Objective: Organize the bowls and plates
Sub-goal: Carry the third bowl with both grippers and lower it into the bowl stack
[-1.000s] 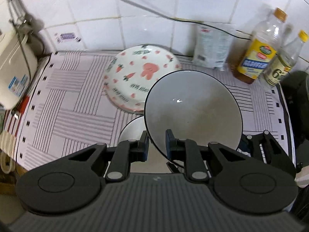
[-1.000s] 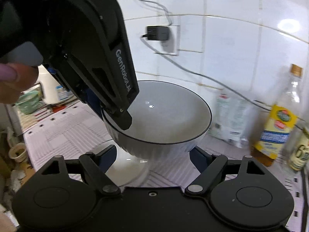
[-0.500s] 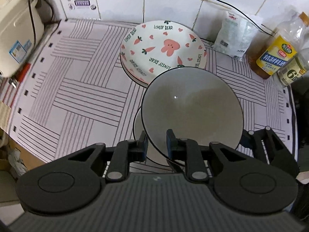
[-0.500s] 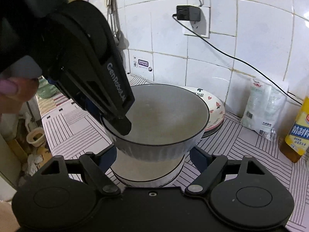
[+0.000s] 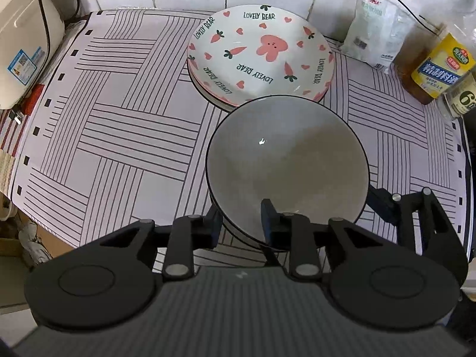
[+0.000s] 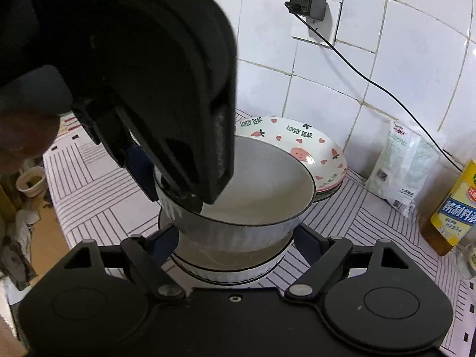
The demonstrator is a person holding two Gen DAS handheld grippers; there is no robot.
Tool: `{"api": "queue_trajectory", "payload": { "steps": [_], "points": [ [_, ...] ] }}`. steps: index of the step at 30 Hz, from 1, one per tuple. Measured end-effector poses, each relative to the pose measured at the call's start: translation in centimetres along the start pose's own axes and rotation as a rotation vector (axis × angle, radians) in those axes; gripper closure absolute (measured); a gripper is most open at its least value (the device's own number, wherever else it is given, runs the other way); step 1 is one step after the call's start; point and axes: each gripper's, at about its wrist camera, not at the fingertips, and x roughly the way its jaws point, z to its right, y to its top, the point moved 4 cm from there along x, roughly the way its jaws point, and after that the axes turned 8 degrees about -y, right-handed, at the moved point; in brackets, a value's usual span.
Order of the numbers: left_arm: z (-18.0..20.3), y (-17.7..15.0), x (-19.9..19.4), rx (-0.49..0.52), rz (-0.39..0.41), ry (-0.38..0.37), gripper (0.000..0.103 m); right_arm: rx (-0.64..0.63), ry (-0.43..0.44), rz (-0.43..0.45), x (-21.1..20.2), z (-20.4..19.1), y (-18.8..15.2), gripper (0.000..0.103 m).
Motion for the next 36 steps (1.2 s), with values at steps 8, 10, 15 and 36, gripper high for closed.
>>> {"api": "queue_trajectory", "payload": {
  "steps": [8, 10, 15, 36],
  "points": [
    [0.1, 0.0, 0.6, 0.037, -0.011, 0.02, 0.078, -0.005, -0.026, 0.005, 0.2, -0.1, -0.1, 0.013],
    [0.0, 0.0, 0.7, 0.029, -0.011, 0.012, 0.078, -0.007, -0.028, 0.008, 0.2, -0.2, -0.1, 0.013],
    [0.0, -0.3, 0.5, 0.007, -0.008, -0.001, 0.078, -0.005, -0.038, 0.008, 0.0, -0.5, -0.1, 0.013],
    [-0.6, -1.9, -0.3, 0.01, 0.028, -0.038, 0.068, 0.016, 0.019, -0.007, -1.0, -0.7, -3.1, 0.007]
  ]
}}
